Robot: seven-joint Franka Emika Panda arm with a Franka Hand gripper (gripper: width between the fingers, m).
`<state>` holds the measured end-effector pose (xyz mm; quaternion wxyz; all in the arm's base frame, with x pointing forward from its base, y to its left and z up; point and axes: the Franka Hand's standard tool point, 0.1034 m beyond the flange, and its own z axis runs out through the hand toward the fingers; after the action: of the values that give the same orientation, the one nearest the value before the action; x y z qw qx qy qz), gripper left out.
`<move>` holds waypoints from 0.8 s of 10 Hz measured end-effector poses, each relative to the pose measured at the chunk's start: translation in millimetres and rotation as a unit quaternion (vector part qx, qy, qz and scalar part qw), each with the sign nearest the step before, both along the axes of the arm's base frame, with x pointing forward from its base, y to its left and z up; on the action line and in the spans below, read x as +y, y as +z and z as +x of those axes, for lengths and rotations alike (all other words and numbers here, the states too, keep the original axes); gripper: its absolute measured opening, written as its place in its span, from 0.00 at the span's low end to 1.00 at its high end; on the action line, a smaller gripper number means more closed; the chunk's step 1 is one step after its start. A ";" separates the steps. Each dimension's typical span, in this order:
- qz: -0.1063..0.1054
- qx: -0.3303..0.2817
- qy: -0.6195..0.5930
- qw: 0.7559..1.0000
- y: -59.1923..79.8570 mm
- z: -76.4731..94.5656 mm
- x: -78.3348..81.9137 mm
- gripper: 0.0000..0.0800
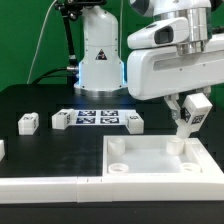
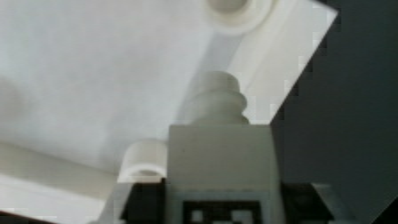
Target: Assemble one leg
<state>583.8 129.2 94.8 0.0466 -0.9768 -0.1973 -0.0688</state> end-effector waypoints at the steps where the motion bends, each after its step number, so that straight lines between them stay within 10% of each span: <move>1: 0.000 -0.002 -0.001 1.000 1.7 4.3 -0.8 0.36; 8: 0.014 -0.140 0.005 0.990 -3.3 24.7 -11.7 0.36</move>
Offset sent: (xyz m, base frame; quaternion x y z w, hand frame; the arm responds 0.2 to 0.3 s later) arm 0.0000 0.0000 0.0000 0.0000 0.0799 0.0000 0.9968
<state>608.5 117.5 91.5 0.0323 -0.9558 -0.2062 -0.2072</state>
